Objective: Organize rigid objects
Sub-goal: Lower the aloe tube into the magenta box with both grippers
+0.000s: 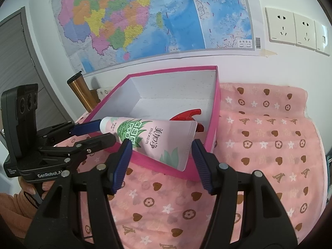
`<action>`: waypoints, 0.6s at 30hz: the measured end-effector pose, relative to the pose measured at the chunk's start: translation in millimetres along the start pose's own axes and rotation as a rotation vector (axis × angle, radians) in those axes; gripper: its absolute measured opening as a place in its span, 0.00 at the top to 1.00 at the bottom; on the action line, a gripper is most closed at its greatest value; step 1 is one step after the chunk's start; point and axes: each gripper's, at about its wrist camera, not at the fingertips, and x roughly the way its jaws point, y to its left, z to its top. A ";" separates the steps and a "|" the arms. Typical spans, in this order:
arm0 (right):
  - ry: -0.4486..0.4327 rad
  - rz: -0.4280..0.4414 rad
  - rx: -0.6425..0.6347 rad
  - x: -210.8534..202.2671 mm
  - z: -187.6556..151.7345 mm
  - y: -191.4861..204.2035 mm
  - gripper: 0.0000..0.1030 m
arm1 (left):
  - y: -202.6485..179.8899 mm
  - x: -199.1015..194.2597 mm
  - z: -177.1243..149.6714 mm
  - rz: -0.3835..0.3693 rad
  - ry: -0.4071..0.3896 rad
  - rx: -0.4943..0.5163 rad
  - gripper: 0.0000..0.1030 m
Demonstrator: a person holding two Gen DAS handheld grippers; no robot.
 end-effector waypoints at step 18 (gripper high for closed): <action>0.018 -0.012 0.021 18.7 4.9 -6.9 0.40 | 8.7 21.0 5.9 0.018 0.030 -0.015 0.46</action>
